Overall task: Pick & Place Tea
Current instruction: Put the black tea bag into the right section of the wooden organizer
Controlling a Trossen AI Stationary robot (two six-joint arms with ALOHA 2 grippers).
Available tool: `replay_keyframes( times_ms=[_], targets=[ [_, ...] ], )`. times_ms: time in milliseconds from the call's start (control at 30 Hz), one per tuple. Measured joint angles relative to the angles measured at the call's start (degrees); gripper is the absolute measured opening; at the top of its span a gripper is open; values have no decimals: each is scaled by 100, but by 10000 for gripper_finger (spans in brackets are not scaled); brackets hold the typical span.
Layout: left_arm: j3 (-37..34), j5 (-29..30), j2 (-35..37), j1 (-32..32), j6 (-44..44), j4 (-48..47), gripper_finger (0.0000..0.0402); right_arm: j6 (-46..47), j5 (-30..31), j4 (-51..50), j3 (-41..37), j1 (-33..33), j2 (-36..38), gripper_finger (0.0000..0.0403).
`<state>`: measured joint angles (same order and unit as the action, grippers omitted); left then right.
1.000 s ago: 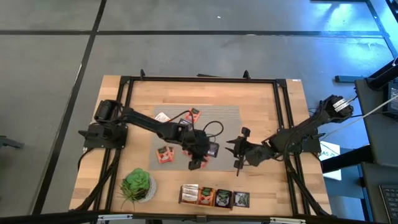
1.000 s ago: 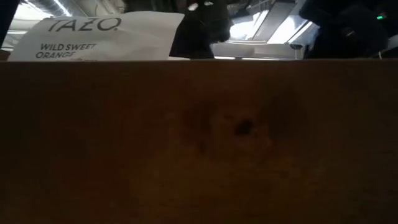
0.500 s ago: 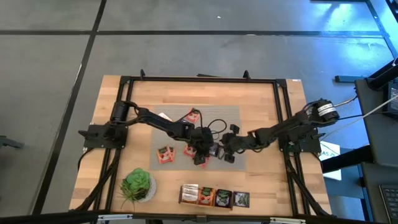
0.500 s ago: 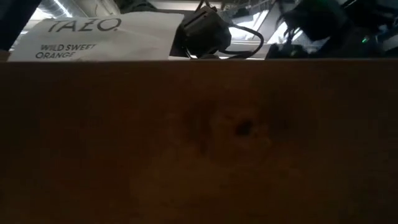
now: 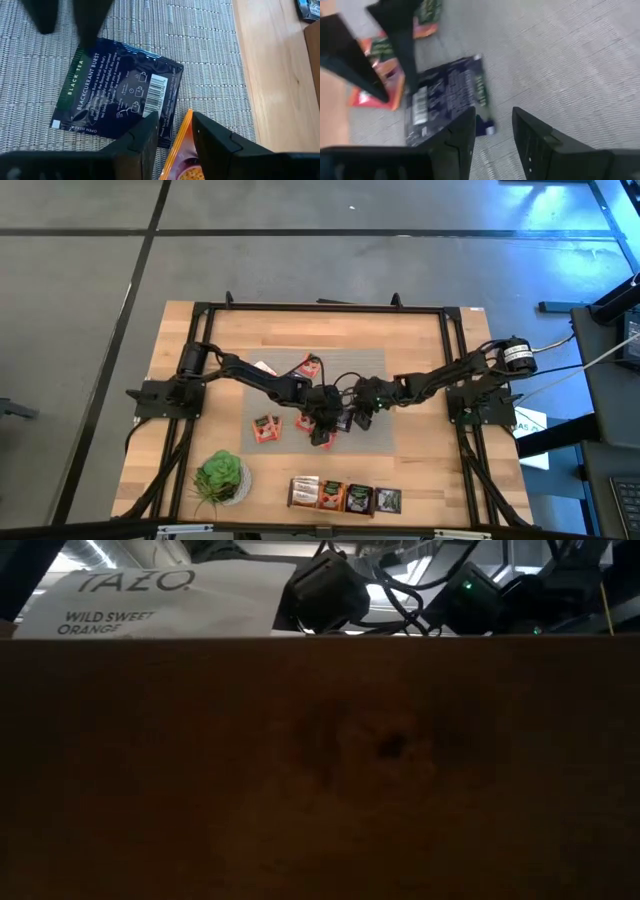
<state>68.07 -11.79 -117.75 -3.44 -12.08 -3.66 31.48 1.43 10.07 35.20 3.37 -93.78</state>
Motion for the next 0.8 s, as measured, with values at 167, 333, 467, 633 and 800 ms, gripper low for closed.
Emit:
replay_keyframes(
  times_ms=[167,333,467,633,800],
  targets=[
    [-19,6,-8,0,123,48,118,89,-317,44,0,0,2,131],
    [-24,12,-9,0,133,100,114,-197,-413,42,0,-2,2,131],
    [-24,26,-9,-17,133,101,114,-328,-416,44,0,0,2,141],
    [-26,39,-9,-20,230,127,114,-36,-363,50,0,-26,2,197],
    [-34,41,-9,-20,280,221,114,363,-361,92,0,-26,0,240]
  ],
)
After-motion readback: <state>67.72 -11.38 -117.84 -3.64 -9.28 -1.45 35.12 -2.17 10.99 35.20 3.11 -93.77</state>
